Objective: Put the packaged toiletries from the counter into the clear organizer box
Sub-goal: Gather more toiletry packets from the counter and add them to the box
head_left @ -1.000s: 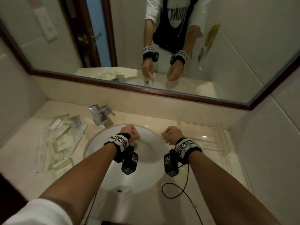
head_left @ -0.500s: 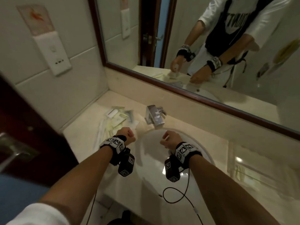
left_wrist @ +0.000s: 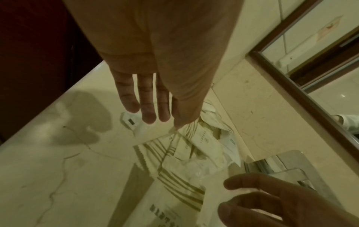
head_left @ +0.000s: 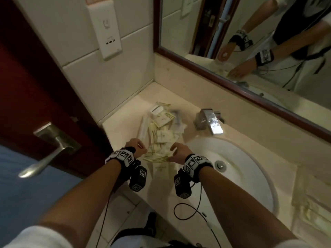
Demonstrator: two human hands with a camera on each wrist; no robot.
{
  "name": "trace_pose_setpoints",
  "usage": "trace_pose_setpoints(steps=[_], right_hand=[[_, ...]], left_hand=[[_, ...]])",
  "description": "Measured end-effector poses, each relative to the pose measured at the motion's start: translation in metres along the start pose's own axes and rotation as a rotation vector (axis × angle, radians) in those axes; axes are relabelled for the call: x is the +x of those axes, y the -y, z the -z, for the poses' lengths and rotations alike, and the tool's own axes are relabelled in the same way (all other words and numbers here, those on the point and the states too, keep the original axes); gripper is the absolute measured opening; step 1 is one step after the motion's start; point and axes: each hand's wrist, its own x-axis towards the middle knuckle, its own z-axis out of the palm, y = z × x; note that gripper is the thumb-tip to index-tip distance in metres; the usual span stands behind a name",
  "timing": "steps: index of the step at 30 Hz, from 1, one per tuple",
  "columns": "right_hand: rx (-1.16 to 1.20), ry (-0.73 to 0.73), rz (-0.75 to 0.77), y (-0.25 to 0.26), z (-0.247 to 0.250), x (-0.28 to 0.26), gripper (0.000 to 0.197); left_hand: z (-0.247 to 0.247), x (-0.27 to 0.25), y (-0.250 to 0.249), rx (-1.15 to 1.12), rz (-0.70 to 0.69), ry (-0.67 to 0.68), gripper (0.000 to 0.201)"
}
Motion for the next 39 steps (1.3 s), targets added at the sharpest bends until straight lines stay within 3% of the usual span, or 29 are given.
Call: trace_pose_setpoints(steps=[5,10,14,21,26,31,39], right_hand=[[-0.062,0.047,0.013,0.013,-0.021,0.014,0.053],[-0.102,0.070,-0.003,0.020,-0.021,0.023,0.031],[-0.055,0.129,0.041,0.021,-0.007,0.025,0.024],[0.125,-0.190,0.106,0.007,0.027,0.031,0.029],[0.257,-0.361,0.050,-0.021,0.042,0.034,0.016],[0.404,-0.427,0.053,-0.036,0.048,0.036,0.010],[0.541,-0.413,0.028,-0.046,0.057,0.043,0.023]], left_hand=[[0.001,0.007,0.013,-0.038,0.021,0.046,0.022],[0.002,0.015,0.018,-0.042,0.027,0.055,0.020],[0.005,0.024,0.010,-0.034,0.025,0.064,0.014],[-0.004,0.044,-0.018,0.002,-0.029,0.091,0.017],[-0.020,0.060,-0.040,0.156,-0.100,0.089,0.050],[-0.033,0.074,-0.048,0.258,-0.111,0.098,0.064],[-0.041,0.084,-0.061,0.311,-0.035,0.055,0.052]])
